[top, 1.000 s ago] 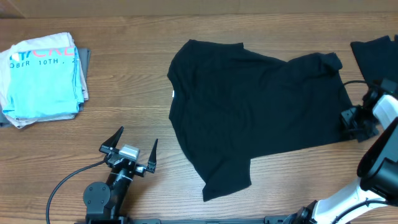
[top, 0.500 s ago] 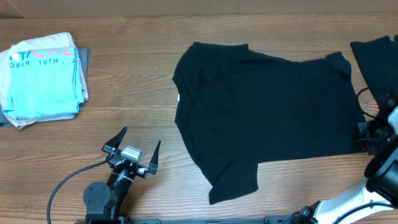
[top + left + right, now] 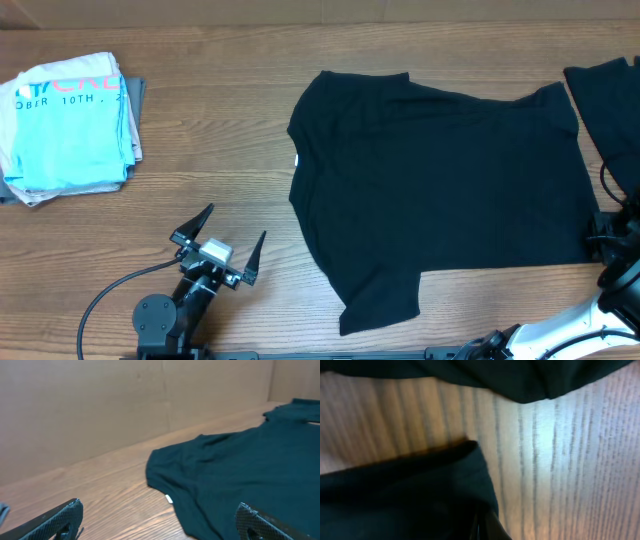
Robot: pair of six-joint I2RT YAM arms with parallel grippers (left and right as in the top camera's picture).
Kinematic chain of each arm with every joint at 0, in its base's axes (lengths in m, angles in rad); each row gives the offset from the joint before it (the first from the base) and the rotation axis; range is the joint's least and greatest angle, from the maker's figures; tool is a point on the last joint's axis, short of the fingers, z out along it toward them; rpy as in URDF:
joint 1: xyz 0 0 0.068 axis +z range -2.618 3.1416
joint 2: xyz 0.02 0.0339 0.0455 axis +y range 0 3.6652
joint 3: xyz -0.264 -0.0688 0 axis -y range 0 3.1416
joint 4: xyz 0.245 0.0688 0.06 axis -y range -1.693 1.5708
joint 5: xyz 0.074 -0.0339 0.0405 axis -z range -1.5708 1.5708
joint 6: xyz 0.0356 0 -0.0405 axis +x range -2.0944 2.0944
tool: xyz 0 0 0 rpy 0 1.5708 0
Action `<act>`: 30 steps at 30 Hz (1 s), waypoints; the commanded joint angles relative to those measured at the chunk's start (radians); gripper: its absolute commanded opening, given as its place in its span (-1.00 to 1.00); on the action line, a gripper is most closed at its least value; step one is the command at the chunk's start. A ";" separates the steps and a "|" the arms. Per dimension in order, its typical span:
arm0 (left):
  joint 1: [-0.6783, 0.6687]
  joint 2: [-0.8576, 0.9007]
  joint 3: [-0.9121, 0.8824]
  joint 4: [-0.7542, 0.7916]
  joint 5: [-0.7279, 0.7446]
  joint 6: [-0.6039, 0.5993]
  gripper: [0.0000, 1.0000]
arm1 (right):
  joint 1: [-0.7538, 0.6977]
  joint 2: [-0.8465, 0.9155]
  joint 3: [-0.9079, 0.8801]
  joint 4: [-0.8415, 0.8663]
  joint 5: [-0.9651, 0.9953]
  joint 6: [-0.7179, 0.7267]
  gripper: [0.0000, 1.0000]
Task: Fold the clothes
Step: 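Move the left gripper to the shirt's upper-left shoulder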
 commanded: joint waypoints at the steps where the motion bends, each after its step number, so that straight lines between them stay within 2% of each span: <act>1: -0.007 -0.002 0.090 -0.008 0.059 0.015 1.00 | 0.058 -0.067 0.069 -0.002 -0.058 -0.055 -0.92; 4: -0.007 0.056 0.208 -0.031 0.056 0.027 1.00 | 0.127 -0.125 0.129 -0.005 -0.124 -0.149 -0.88; 6: -0.007 0.134 0.290 -0.033 0.059 0.031 1.00 | 0.167 -0.148 0.168 -0.005 -0.164 -0.199 -0.74; 7: -0.007 0.186 0.335 -0.034 0.066 0.031 1.00 | 0.184 -0.156 0.183 -0.005 -0.171 -0.210 -0.60; 12: -0.007 0.582 0.647 -0.101 0.153 0.076 1.00 | 0.254 -0.172 0.211 0.008 -0.172 -0.209 0.59; 13: -0.008 0.675 0.727 -0.134 0.169 0.088 1.00 | 0.264 -0.171 0.210 0.010 -0.174 -0.209 0.89; 14: -0.008 0.789 0.829 -0.180 0.193 0.107 1.00 | 0.274 -0.170 0.210 0.009 -0.174 -0.209 1.00; 19: -0.065 1.286 1.357 -0.462 0.199 0.166 0.99 | 0.289 -0.170 0.210 0.010 -0.174 -0.209 1.00; 25: -0.203 1.810 2.051 -0.831 0.020 0.253 1.00 | 0.289 -0.170 0.210 0.010 -0.174 -0.209 1.00; 28: -0.258 2.004 2.296 -0.958 -0.027 0.291 1.00 | 0.289 -0.170 0.210 0.010 -0.174 -0.209 1.00; 30: -0.289 2.105 2.380 -0.979 -0.056 0.310 0.99 | 0.289 -0.170 0.210 0.010 -0.174 -0.209 1.00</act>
